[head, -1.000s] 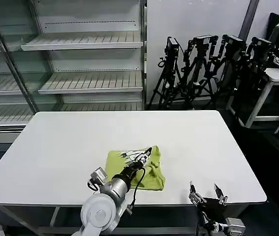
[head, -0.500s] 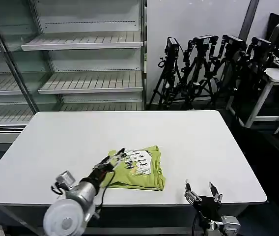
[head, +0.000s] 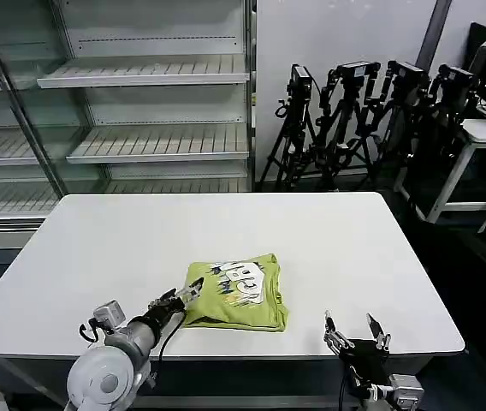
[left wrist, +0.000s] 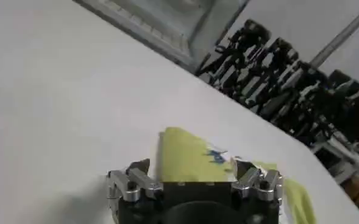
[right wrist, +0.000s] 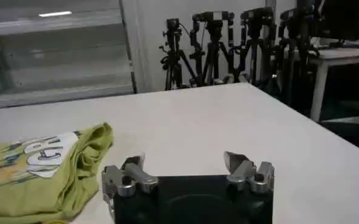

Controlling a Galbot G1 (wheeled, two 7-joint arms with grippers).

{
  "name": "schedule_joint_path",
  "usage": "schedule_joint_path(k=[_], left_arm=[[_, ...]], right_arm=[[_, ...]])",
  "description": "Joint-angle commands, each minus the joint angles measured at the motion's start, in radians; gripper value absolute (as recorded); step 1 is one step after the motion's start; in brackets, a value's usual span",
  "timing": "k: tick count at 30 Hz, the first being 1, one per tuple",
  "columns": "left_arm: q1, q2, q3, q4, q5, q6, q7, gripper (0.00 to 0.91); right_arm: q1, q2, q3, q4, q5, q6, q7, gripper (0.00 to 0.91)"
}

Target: Fold and organize the clothes.

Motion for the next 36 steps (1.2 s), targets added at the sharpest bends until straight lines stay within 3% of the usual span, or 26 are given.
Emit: schedule_joint_path(k=[1,15,17,19,20,36], left_arm=[[-0.041,0.013,0.065,0.080,-0.040,0.025,-0.012,0.907],[-0.129,-0.025,0.135,0.122,-0.101,0.022,-0.024,0.907],[-0.129,-0.023,0.135,0.126,-0.110,0.022,-0.026,0.272],[-0.127,-0.024,0.134,0.128,-0.118,0.021,-0.026,0.071],[-0.126,-0.025,0.133,0.128,-0.122,0.021,-0.026,0.040],[-0.123,-0.034,0.096,0.122,-0.221,-0.005,-0.032,0.040]], right_arm=[[-0.002,-0.013,0.006,0.006,0.002,-0.001,0.001,0.907],[-0.030,0.008,0.021,0.019,-0.007,0.000,0.002,0.907],[-0.033,0.008,0.025,0.021,-0.007,0.000,0.002,0.907],[-0.035,0.009,0.027,0.024,-0.007,-0.001,0.002,0.907],[-0.035,0.009,0.027,0.025,-0.007,-0.001,0.002,0.907],[-0.031,0.005,0.020,0.025,-0.006,-0.007,0.005,0.907]])
